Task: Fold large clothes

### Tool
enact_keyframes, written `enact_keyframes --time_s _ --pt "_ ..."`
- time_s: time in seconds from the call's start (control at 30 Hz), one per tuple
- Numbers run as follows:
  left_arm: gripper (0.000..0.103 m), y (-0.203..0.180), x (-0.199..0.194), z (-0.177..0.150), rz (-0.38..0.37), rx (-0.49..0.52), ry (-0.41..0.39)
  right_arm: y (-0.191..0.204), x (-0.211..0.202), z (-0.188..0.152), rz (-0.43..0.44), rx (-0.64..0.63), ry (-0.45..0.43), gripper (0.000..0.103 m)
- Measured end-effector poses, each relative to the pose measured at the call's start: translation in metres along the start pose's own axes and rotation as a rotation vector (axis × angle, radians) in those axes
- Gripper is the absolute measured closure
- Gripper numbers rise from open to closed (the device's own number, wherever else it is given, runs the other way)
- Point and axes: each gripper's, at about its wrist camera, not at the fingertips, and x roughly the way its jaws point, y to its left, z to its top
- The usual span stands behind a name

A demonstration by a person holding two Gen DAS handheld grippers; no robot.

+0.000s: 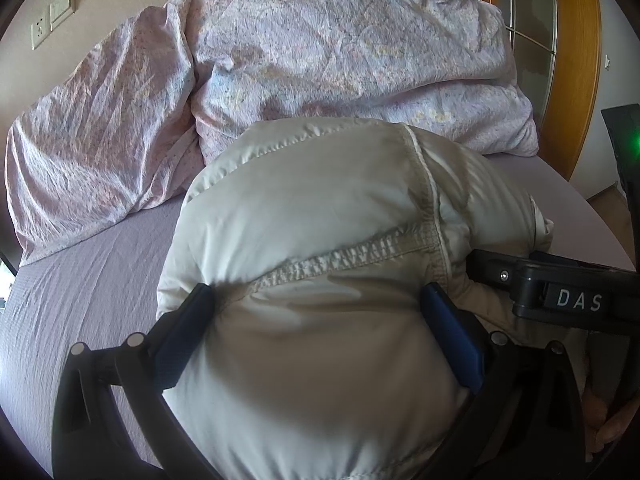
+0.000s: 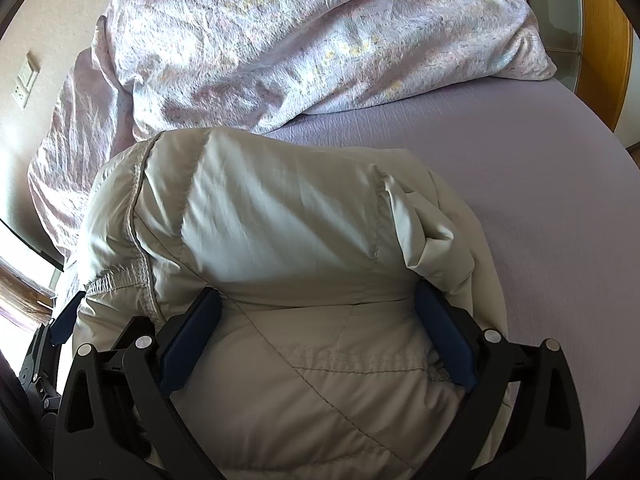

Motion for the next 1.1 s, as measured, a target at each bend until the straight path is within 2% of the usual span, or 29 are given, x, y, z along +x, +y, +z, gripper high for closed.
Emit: enact_keyframes --time_s 0.23,0.4,0.47,0.53,0.63,0.77,1.1 --pt "0.002 0.003 -0.013 0.008 -0.016 0.012 0.046 0.003 -0.013 0.007 -0.003 -0.017 0.043 0.005" --pt "0.002 0.030 -0.032 0.014 -0.074 -0.053 0.100 -0.018 -0.049 0.011 0.036 0.057 0.011 0.005" --pt "0.002 0.046 -0.040 0.015 -0.070 -0.065 0.107 -0.031 -0.057 0.013 0.048 0.087 0.020 0.005" --pt "0.002 0.058 -0.044 0.015 -0.051 -0.063 0.106 -0.045 -0.058 0.014 0.065 0.115 0.063 0.004" --pt "0.002 0.078 -0.040 0.014 -0.054 -0.090 0.148 -0.065 -0.047 0.011 0.082 0.161 0.148 0.004" --pt "0.002 0.097 -0.031 0.012 -0.094 -0.158 0.200 -0.079 -0.031 0.006 0.185 0.242 0.233 0.001" --pt "0.002 0.096 -0.022 0.012 -0.152 -0.171 0.237 -0.082 0.013 0.006 0.334 0.316 0.422 0.001"
